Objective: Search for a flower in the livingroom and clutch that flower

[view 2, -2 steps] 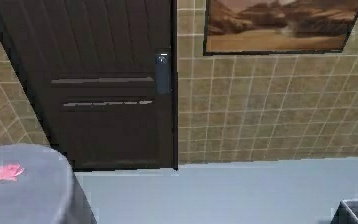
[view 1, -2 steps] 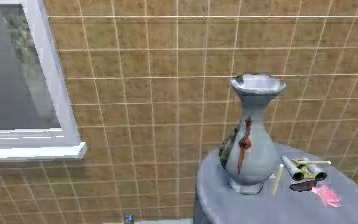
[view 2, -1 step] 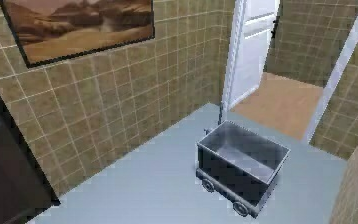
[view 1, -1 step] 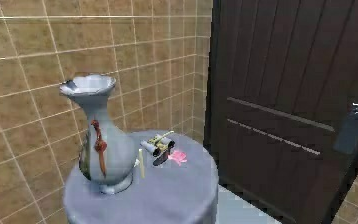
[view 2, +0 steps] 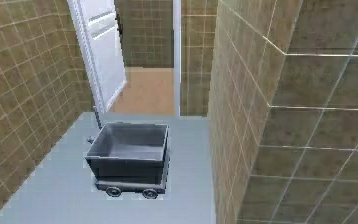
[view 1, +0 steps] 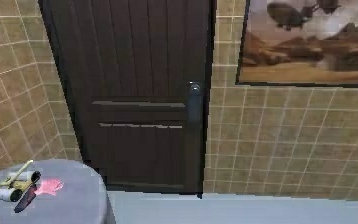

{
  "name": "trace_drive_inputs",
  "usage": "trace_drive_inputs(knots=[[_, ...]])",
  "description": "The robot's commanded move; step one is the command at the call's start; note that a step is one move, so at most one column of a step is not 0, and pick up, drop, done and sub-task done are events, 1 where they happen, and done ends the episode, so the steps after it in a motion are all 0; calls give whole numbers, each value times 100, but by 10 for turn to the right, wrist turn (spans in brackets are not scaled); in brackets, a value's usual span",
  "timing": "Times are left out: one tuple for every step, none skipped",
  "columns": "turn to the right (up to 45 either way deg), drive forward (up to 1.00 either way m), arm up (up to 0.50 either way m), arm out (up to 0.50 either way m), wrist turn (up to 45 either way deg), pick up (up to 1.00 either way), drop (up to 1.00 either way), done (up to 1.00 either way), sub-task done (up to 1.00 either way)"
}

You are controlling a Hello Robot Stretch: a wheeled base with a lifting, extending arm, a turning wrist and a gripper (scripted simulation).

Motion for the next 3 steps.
trace_drive_inputs(knots=[[0,60,0,0,0,0,0,0,0],[-240,0,0,0,0,0,0,0,0],[0,35,0,0,0,0,0,0,0]])
